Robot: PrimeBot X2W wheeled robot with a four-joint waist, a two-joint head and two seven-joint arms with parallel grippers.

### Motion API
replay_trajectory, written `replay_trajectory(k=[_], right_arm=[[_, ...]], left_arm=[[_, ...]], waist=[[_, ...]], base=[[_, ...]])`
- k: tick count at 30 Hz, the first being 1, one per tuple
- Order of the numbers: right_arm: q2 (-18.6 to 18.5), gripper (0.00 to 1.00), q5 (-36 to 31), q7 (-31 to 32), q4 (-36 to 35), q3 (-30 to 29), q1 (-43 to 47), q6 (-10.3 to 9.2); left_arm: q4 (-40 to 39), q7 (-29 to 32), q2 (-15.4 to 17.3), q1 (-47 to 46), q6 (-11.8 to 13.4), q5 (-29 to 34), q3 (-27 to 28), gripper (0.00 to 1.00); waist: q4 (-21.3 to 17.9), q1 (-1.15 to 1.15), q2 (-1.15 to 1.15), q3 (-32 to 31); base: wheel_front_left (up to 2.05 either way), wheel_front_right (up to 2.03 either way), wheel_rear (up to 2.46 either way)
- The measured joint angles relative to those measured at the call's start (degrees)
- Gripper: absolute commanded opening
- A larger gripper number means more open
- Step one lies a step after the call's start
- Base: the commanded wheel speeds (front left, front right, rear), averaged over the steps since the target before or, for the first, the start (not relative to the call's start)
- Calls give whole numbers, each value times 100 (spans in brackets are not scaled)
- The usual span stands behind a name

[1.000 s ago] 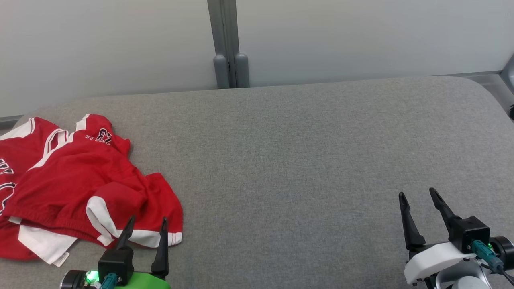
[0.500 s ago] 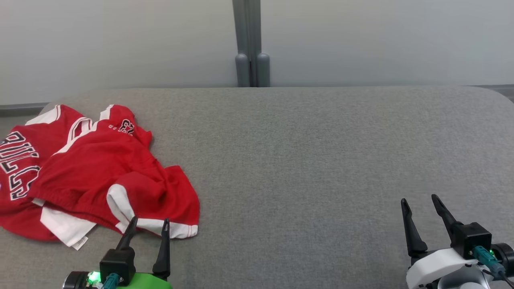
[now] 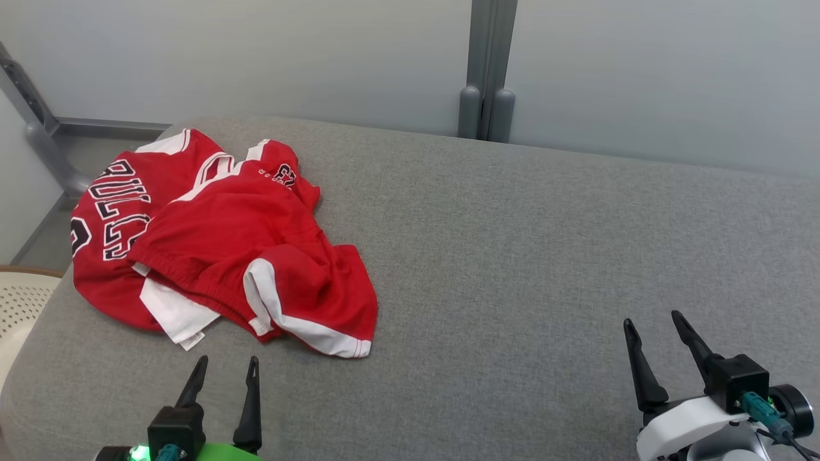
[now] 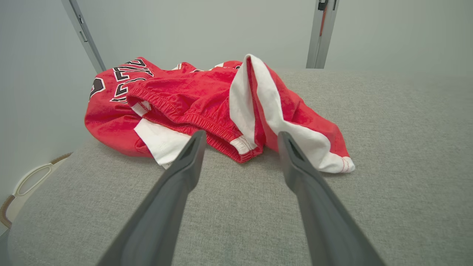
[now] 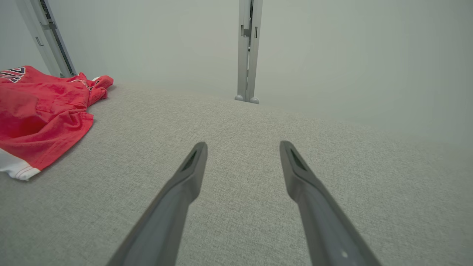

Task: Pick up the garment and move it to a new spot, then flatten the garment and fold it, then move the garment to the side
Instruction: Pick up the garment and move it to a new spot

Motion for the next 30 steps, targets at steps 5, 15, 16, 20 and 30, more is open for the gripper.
replay_trajectory(k=[5, 15, 16, 20, 30], right_arm=[[-78, 100, 21, 0, -24, 65, -77, 0], [-202, 100, 112, 0, -35, 125, -467, 0], [-200, 100, 114, 0, -32, 141, -513, 0], [-165, 100, 166, 0, 11, 182, -591, 0], [-12, 100, 222, 0, 107, 96, -465, 0]], left_arm=[[35, 1, -26, -305, -14, -179, 99, 100], [1062, 202, 51, -1848, -176, -443, 21, 100], [1311, 336, 109, -1953, -175, -432, 22, 100], [2092, 721, 245, -2319, -104, -415, 37, 0], [1561, 815, 127, -2614, -133, -567, -280, 0]], waist=[[32, 0, 0, 139], [-207, 0, 0, 772], [-261, 0, 0, 830], [-499, 0, 0, 985], [-1006, 0, 0, 908]], base=[[0, 0, 0], [0, 0, 0], [0, 0, 0], [0, 0, 0], [0, 0, 0]])
